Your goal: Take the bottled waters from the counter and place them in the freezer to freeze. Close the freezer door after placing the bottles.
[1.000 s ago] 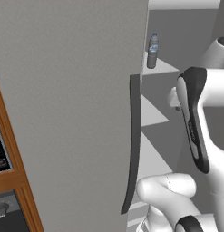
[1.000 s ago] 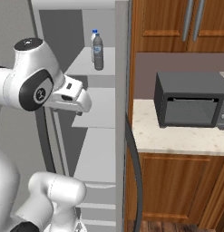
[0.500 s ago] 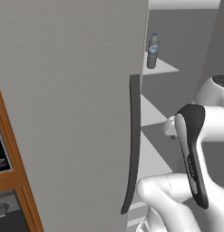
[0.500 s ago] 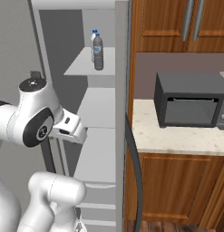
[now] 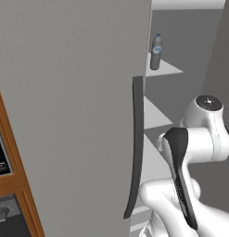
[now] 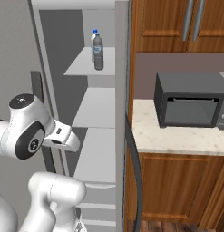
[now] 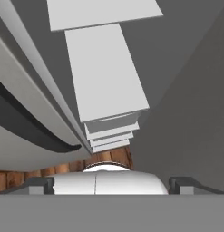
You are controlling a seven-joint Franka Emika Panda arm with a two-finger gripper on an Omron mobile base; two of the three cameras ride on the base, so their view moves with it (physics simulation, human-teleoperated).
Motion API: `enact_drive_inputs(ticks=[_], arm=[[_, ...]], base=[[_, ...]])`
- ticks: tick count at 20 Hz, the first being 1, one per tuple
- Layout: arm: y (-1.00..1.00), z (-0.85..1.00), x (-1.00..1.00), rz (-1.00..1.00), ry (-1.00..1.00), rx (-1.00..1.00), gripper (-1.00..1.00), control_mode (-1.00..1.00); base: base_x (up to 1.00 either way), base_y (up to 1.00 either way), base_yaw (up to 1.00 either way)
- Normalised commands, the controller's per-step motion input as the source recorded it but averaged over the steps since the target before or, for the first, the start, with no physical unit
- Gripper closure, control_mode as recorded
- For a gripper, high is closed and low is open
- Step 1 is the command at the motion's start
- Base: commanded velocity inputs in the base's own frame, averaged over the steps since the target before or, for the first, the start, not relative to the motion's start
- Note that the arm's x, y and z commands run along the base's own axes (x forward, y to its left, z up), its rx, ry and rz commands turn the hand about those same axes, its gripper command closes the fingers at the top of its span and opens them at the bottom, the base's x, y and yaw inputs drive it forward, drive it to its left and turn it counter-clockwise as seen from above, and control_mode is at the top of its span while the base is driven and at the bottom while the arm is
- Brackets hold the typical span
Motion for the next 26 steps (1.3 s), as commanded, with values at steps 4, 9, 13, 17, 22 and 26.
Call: enact_drive_inputs(ticks=[4, 9, 13, 17, 22, 26], arm=[[0.0, -0.03, 0.0, 0.0, 0.0, 0.0, -1.0, -1.0], [0.0, 0.0, 0.0, 0.0, 0.0, 0.0, -1.0, -1.0], [0.0, -0.06, -0.11, 0.0, -0.01, 0.0, -1.0, -1.0], [0.0, 0.0, 0.0, 0.0, 0.0, 0.0, -1.0, 1.0], [0.0, 0.0, 0.0, 0.0, 0.0, 0.0, -1.0, 1.0], [0.0, 0.0, 0.0, 0.0, 0.0, 0.0, -1.0, 1.0]], base=[[0.0, 0.0, 0.0], [0.0, 0.0, 0.0], [0.0, 0.0, 0.0], [-0.39, 0.0, 0.0], [-0.63, 0.0, 0.01], [-0.63, -0.02, 0.06]])
